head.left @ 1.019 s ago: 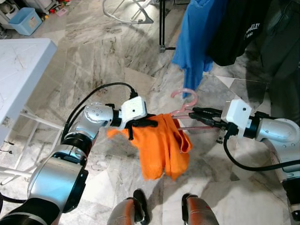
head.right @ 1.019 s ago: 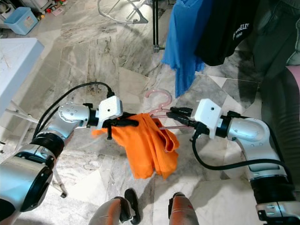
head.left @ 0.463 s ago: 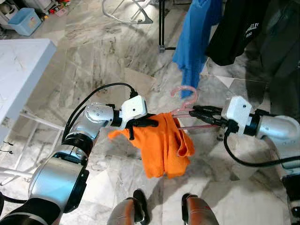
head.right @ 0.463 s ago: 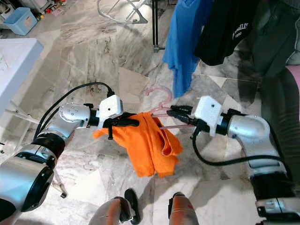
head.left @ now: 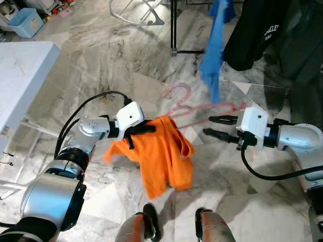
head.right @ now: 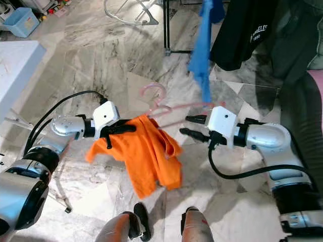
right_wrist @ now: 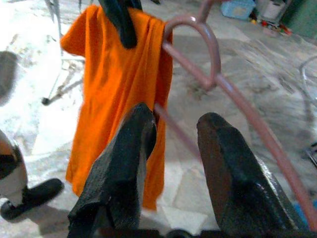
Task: Hang hanger
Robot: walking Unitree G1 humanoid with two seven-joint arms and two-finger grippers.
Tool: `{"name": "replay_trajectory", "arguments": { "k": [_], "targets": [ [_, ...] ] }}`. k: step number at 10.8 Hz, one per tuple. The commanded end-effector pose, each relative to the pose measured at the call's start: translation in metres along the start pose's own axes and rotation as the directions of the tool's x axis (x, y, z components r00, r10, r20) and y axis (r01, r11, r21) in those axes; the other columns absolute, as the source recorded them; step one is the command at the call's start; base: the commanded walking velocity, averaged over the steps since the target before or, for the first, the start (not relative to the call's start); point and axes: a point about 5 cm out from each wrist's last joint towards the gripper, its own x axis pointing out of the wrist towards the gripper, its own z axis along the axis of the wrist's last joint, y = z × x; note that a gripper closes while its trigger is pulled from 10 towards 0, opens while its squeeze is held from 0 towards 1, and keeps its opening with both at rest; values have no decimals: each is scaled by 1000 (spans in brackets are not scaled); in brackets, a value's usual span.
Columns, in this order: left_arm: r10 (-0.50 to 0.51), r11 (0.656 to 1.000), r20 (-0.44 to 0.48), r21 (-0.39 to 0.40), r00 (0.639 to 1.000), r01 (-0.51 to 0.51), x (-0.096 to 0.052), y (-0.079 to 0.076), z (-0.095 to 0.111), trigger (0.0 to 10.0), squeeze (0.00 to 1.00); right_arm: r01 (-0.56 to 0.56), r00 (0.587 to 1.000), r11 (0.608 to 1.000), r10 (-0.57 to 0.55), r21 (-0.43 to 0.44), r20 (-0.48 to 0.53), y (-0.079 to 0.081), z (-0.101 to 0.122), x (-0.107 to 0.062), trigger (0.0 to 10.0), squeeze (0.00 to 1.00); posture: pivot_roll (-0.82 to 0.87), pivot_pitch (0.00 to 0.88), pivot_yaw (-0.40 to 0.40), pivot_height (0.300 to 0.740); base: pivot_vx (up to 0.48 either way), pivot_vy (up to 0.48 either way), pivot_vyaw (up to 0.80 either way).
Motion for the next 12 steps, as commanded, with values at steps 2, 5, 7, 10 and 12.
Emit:
{"name": "replay_trajectory", "arguments": {
  "k": [2,5,7,10,12],
  "targets": [
    [157,987,-26,14,987,-157,-15,13,-7,0,0,101,995,994,-101,36,-14,-1,-4,3,10000,1000,-308,265,157,740,0,0,0],
    [318,948,52,12,947,-319,-21,29,6,0,0,337,941,919,-335,203,-44,9,-24,6,10000,1000,-291,267,161,740,0,0,0],
    [321,941,219,39,922,-337,-20,38,36,0,0,501,857,773,-505,389,-99,16,-43,8,10000,1000,-285,268,160,740,0,0,0],
    [177,975,338,65,924,-211,-4,24,54,0,0,695,669,479,-706,536,-235,13,-65,14,10000,1000,-282,263,161,740,0,0,0],
    [119,985,385,68,915,-156,4,15,60,0,0,779,530,335,-804,531,-270,6,-68,10,10000,992,-282,266,159,740,0,0,0]
  ]
}}
